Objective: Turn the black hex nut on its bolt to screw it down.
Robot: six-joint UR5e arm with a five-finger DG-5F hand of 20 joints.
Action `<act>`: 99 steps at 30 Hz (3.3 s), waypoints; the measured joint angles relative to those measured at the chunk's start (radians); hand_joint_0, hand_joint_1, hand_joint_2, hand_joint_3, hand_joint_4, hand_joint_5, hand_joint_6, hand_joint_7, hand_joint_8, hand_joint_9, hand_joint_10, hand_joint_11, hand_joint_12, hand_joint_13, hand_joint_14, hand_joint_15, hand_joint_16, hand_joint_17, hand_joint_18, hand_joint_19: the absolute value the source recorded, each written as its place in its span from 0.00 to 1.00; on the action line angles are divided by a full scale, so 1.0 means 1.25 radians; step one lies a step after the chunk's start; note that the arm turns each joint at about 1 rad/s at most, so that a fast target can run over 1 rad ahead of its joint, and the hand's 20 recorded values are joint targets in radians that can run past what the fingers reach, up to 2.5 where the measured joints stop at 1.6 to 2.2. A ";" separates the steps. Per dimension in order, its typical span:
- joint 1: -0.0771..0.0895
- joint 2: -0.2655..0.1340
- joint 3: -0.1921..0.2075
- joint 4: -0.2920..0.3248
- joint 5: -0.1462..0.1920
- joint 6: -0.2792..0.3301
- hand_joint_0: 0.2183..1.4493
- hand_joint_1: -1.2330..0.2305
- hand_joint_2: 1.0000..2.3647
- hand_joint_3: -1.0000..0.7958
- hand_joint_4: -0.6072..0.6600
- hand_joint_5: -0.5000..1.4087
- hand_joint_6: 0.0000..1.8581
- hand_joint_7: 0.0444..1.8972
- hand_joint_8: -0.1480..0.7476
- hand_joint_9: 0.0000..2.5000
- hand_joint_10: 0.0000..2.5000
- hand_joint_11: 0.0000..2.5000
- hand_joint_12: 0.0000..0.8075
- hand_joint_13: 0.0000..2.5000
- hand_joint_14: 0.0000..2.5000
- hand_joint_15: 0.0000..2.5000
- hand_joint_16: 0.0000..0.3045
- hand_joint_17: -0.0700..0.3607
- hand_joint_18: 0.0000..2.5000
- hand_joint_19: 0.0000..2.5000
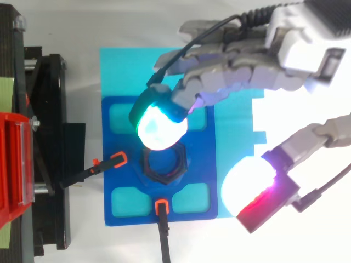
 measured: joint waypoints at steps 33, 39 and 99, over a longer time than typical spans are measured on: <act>0.046 -0.155 0.060 0.152 -0.012 -0.143 0.25 0.50 0.00 0.28 0.62 0.21 0.27 0.46 0.42 0.30 0.00 0.02 0.32 0.13 0.00 0.00 0.09 0.31 0.02 0.00; 0.046 -0.169 0.060 0.184 -0.017 -0.186 0.25 0.51 0.00 0.28 0.61 0.21 0.27 0.45 0.41 0.30 0.00 0.02 0.32 0.13 0.00 0.00 0.09 0.31 0.02 0.00; -0.009 -0.189 0.153 0.069 -0.220 -0.395 0.25 0.53 0.00 0.28 0.64 0.20 0.27 0.58 0.42 0.30 0.00 0.07 0.32 0.14 0.00 0.00 0.09 0.31 0.01 0.00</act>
